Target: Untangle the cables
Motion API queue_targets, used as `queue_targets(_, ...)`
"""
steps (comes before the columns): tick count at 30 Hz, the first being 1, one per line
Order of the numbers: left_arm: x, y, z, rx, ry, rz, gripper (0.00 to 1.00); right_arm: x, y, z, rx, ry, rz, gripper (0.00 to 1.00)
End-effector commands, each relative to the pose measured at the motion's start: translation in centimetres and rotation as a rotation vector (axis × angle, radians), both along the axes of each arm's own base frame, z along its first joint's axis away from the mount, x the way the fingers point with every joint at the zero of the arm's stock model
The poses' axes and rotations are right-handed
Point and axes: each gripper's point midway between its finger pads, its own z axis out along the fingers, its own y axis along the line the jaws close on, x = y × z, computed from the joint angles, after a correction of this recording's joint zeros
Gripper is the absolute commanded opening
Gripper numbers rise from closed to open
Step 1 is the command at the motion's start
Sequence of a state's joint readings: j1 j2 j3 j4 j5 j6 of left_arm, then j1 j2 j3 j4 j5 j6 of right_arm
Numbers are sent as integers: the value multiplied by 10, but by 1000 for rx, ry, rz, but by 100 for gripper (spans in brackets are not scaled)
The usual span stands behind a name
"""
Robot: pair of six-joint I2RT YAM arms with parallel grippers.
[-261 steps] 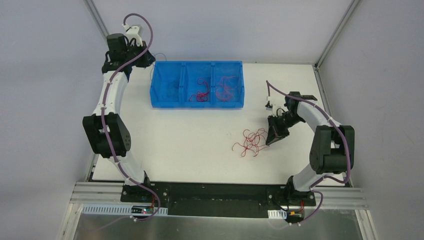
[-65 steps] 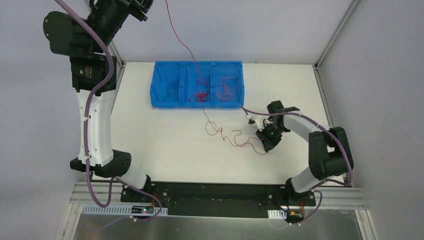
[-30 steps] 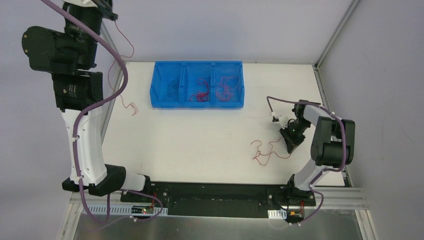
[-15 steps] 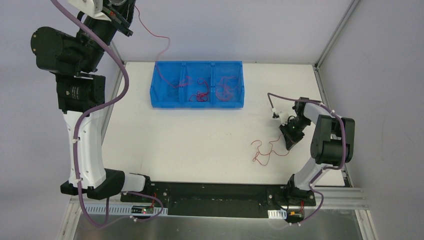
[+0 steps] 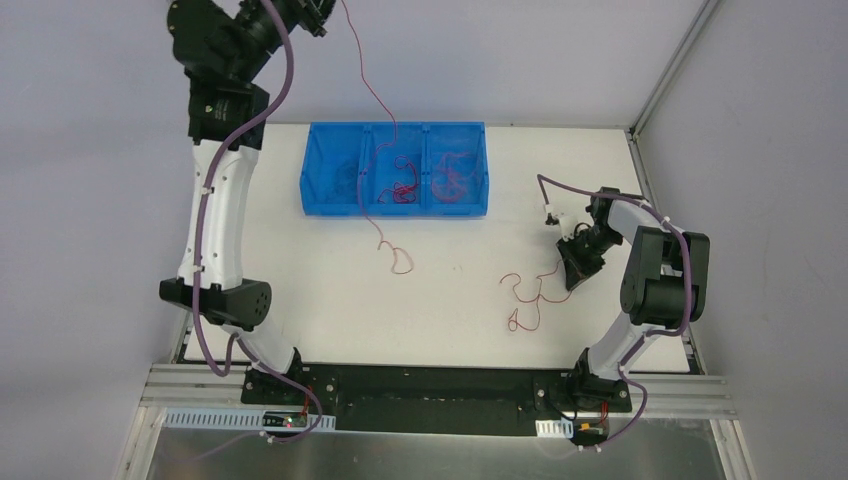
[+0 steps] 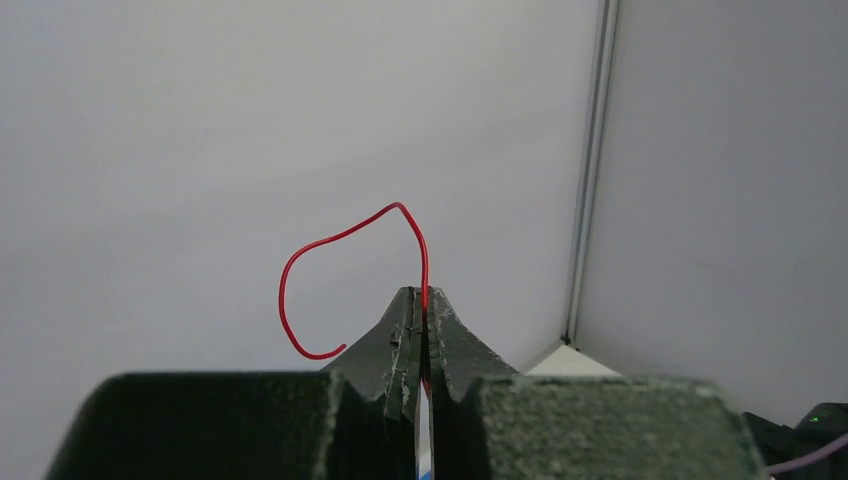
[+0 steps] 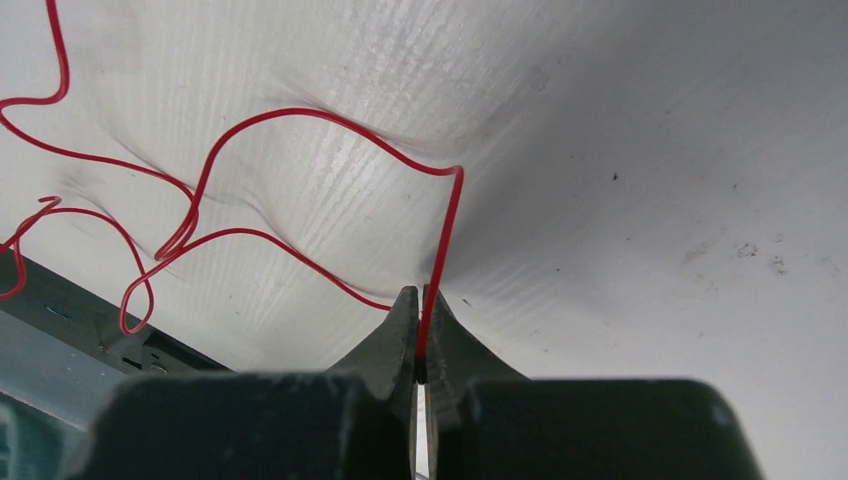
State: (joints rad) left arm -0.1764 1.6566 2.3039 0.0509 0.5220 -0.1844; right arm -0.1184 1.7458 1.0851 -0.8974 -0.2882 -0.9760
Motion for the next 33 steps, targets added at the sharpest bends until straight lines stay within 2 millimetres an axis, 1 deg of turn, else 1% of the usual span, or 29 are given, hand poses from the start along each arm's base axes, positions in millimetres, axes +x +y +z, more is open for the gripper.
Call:
queue_targets(1,-18,-16,21,-53,-73,-93,0,1,8,12,47,-10,-23,0)
queue_targets(6,16,-11,3,-62,-38,-16,0,2,8,9,50,0,-27,0)
queue_targets(8,27,-10,-3,-52,-35,7,0,3,9,10,52,-1,-30,0)
queue_targets(11,39,-7,-7,-47,-38,40,0,3,9,10,53,-2,-32,0)
queue_targets(16,47,-1,4,-55,-73,86,0,1,9,8,53,2,-29,0)
queue_targets(20,46,4,18,-73,-118,108,0,-1,9,7,55,6,-29,0)
queue_targets(22,46,2,21,-72,-131,100,0,-1,9,6,56,7,-29,0)
queue_targets(25,56,0,12,-69,-109,100,0,-2,10,4,59,14,-31,0)
queue_targets(30,81,-3,-7,-52,-89,120,0,-1,11,3,63,19,-36,0)
queue_targets(33,93,-2,-7,-53,-113,146,0,-2,11,2,63,21,-38,0)
